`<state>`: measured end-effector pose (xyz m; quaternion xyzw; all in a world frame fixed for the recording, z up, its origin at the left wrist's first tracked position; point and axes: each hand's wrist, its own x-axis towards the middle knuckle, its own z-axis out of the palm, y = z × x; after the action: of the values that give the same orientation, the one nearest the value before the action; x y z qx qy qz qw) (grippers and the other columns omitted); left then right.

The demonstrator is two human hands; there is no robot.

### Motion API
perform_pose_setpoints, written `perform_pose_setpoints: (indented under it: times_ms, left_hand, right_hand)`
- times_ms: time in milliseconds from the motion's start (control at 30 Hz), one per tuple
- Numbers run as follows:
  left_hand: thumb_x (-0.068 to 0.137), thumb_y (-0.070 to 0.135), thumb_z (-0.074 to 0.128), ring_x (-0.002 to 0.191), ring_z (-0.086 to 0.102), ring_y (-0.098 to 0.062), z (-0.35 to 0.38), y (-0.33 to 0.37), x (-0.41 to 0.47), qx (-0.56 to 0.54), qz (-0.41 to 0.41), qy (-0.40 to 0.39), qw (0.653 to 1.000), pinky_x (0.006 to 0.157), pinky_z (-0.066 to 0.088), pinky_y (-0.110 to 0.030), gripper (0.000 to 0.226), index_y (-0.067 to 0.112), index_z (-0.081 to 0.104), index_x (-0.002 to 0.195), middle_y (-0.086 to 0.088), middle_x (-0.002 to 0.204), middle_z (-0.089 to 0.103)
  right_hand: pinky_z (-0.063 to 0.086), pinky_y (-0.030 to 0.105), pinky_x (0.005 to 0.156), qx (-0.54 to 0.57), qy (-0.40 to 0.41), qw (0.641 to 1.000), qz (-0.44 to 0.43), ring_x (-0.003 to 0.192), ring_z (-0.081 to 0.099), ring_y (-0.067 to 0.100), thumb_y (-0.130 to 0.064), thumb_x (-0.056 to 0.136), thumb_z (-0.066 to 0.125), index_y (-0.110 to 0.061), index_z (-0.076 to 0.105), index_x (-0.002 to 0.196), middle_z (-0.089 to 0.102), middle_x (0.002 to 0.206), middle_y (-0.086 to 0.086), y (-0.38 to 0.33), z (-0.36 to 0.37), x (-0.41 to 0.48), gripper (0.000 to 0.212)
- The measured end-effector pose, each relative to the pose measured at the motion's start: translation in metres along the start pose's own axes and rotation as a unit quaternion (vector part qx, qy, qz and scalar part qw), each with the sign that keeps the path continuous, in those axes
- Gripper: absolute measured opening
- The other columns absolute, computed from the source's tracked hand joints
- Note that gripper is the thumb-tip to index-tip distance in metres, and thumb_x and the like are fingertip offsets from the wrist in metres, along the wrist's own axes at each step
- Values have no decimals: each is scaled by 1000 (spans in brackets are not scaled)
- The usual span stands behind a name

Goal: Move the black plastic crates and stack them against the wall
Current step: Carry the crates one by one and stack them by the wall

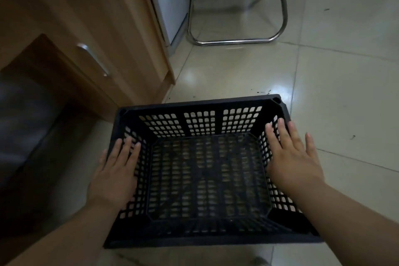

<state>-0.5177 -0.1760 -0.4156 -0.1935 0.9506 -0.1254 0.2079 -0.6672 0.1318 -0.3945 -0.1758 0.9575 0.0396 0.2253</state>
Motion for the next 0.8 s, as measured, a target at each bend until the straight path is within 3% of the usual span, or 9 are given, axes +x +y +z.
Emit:
perform_pose_setpoints:
  times_ms: [100, 167, 233, 333, 500, 600, 800]
  left_hand:
    - [95, 31, 34, 139, -27, -18, 27, 0, 31, 19, -26, -48, 998, 112, -18, -39, 76, 21, -24, 142, 1, 141, -37]
    - [94, 30, 36, 140, -24, -20, 42, -4, 46, 40, -34, -65, 997, 115, -8, -40, 77, 21, -22, 143, 1, 141, -36]
    - [93, 29, 36, 141, -21, -19, 53, -10, 56, 55, -38, -69, 995, 116, -6, -40, 76, 21, -20, 144, 1, 143, -33]
    - [93, 24, 34, 141, -20, -19, 65, -14, 64, 85, -27, -60, 994, 116, -5, -39, 74, 21, -18, 146, 0, 143, -33]
    - [94, 13, 31, 139, -23, -21, 59, -10, 72, 154, 18, -60, 986, 116, -5, -38, 75, 16, -27, 141, -8, 145, -35]
    - [93, 10, 34, 140, -24, -23, 52, -9, 72, 178, 34, -78, 980, 116, -6, -38, 79, 15, -29, 139, -11, 147, -35]
    - [93, 8, 33, 140, -24, -24, 41, -6, 52, 181, 61, -100, 976, 115, -7, -39, 78, 14, -29, 140, -12, 145, -35]
  right_hand:
    - [-21, 44, 111, -34, -1, 999, -11, 134, -35, 15, -31, 93, 28, -23, -36, 134, -41, 139, -2, 10, 25, 38, 76]
    - [-22, 44, 110, -61, -1, 998, -17, 133, -36, 15, -26, 91, 18, -23, -34, 136, -40, 142, 0, 17, 38, 57, 70]
    - [-19, 44, 112, -83, -3, 996, -15, 137, -32, 18, -26, 83, 6, -21, -35, 135, -40, 141, 1, 24, 47, 68, 66]
    - [-19, 44, 112, -133, 2, 991, -16, 137, -33, 21, -25, 89, 15, -19, -32, 137, -41, 137, 5, 32, 58, 79, 67]
    - [-40, 40, 86, -192, 29, 980, -35, 131, -38, 19, -22, 91, 13, -15, -33, 134, -43, 135, 8, 35, 65, 92, 63]
    - [-42, 40, 83, -232, 25, 972, -41, 139, -31, 23, -24, 94, 12, -12, -33, 131, -39, 143, 11, 37, 65, 96, 60]
    - [-46, 38, 73, -286, -17, 958, -34, 141, -28, 26, -21, 96, 14, -10, -23, 143, -40, 138, 10, 41, 62, 87, 61]
